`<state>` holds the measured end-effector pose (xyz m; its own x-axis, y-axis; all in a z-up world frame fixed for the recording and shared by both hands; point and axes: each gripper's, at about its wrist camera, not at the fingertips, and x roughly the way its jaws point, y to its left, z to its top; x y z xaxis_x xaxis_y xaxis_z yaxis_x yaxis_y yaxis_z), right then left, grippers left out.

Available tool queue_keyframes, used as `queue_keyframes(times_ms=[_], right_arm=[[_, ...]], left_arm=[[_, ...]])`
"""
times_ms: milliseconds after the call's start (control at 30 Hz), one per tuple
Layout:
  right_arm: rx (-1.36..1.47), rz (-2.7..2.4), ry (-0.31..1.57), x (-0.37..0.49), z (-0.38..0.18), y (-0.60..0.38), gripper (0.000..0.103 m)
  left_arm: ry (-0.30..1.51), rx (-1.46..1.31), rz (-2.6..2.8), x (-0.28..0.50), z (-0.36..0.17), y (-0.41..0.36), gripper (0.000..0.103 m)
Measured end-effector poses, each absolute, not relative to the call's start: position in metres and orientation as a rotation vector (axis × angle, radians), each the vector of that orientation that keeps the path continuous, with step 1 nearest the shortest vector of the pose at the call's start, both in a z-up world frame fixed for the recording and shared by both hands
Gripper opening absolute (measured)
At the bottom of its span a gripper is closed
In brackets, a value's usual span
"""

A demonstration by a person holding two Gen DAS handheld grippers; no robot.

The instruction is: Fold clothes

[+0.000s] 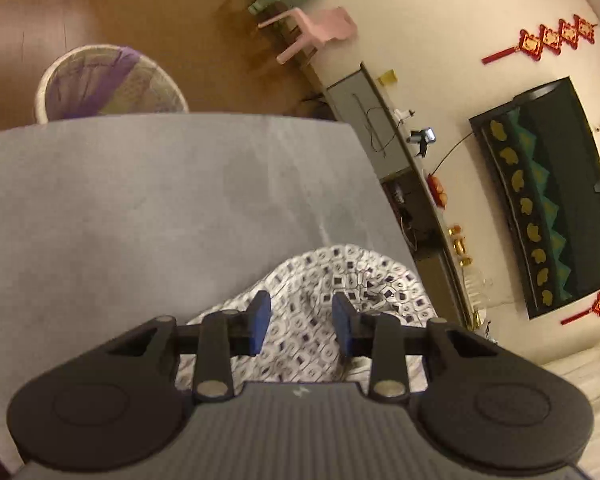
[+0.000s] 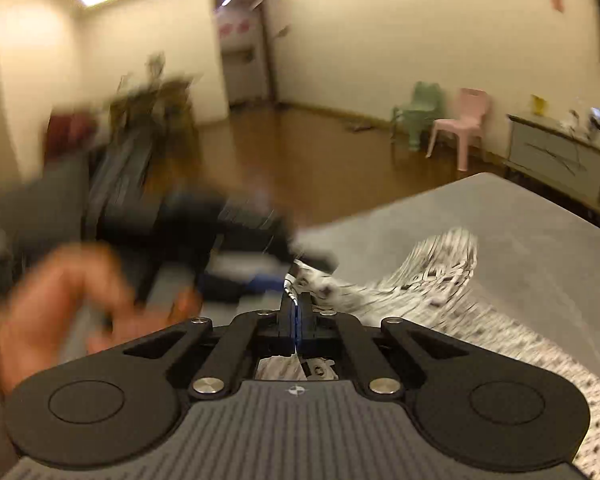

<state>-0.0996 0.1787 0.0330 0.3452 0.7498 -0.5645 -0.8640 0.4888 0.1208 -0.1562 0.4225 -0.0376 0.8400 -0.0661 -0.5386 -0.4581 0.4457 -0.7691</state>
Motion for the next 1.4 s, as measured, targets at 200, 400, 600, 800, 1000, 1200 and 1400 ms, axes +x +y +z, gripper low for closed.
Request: queue_keyframes(times_ms=[200, 400, 600, 800, 1000, 1200, 1400], right_arm=[[-0.355, 1.167, 0.573, -0.185, 0.019, 0.189, 0.015], [-0.298, 1.134, 0.555, -0.196, 0.022, 0.132, 0.061], [-0.182, 0.928, 0.678, -0.170, 0.010, 0.061, 0.065], [-0.093, 0.835, 0.734, -0.150, -0.017, 0.021, 0.065], [-0.080, 0.816, 0.735, -0.149, -0.023, 0.004, 0.065], [-0.071, 0.782, 0.741, -0.144, -0.027, -0.013, 0.066], [-0.190, 0.750, 0.694, -0.160, -0.015, -0.037, 0.072]], left_arm=[[0.550, -0.794, 0.122, -0.147, -0.006, 0.390, 0.049], [0.590, -0.301, -0.049, -0.126, 0.020, 0.303, 0.058], [0.675, 0.120, -0.034, -0.122, -0.004, 0.242, 0.066], [0.770, 0.142, 0.079, -0.114, -0.030, 0.259, 0.011], [0.627, -0.537, 0.407, -0.153, -0.009, 0.388, 0.014], [0.584, -0.804, 0.358, -0.182, -0.019, 0.409, 0.055], [0.703, -0.680, 0.339, -0.158, -0.033, 0.389, 0.042]])
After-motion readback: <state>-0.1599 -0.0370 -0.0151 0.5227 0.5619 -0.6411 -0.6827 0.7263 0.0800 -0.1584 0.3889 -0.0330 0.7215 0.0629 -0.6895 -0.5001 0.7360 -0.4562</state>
